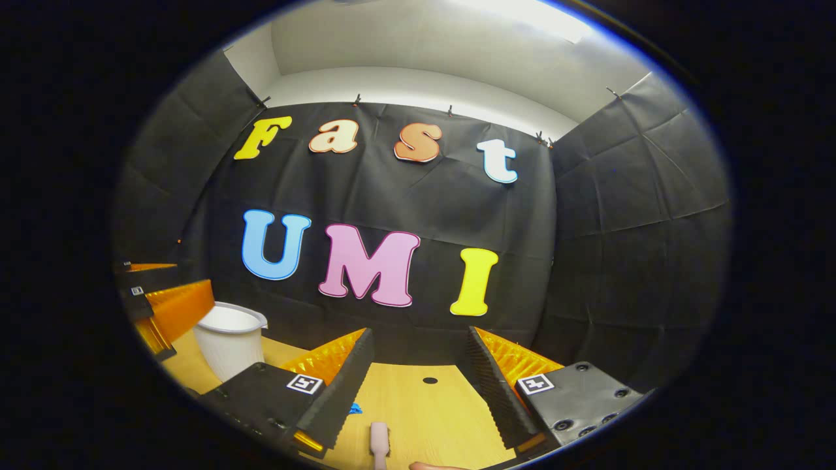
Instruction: Pick up the small broom and dustpan from the desktop, sweep the trash into the dustpan with the broom, and then empty the trash into the garbage bin.
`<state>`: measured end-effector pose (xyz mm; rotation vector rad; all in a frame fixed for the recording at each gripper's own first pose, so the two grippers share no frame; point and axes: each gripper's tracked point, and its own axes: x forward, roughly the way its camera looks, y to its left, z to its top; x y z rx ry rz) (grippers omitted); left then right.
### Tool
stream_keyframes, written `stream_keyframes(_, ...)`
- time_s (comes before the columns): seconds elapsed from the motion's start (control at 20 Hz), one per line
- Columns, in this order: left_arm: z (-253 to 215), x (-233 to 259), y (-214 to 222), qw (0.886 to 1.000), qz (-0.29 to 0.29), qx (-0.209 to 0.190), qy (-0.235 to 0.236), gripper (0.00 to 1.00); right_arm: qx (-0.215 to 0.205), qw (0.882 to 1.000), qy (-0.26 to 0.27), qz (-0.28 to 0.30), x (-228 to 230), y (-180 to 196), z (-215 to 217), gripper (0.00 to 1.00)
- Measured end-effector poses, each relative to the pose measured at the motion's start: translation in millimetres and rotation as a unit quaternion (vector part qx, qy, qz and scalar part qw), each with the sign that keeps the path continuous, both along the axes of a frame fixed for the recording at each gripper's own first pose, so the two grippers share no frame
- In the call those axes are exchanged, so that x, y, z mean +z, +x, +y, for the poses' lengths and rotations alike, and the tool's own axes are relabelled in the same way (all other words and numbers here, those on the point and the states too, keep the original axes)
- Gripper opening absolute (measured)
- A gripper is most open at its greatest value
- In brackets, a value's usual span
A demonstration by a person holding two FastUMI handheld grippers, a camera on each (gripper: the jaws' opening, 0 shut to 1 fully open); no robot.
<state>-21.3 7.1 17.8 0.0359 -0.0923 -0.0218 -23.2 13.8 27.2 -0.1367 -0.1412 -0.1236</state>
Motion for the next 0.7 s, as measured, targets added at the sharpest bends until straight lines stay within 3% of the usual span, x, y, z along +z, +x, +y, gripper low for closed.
stream_keyframes(0.15, 1.1, -9.5, -1.1, 1.0, 0.021, 0.002, -0.003, 0.81, 0.06, 0.998, 0.033, -0.005, 2.9, -2.9, 23.0, 0.95)
stream_keyframes(0.4, 18.8, -12.9, -0.4, 0.999, 0.025, 0.036, -0.005, 0.8, 0.071, 0.997, 0.019, 0.035, -18.8, -0.4, 26.3, 0.96)
stream_keyframes(0.6, 18.1, -24.4, 0.2, 0.998, 0.044, 0.036, -0.017, 0.81, 0.059, 0.996, 0.014, 0.061, -32.9, 6.7, 18.7, 0.96)
stream_keyframes(0.7, 17.2, -33.9, 3.2, 0.997, 0.064, 0.033, 0.006, 0.81, 0.056, 0.995, 0.01, 0.078, -42.2, 10.1, 16.8, 0.94)
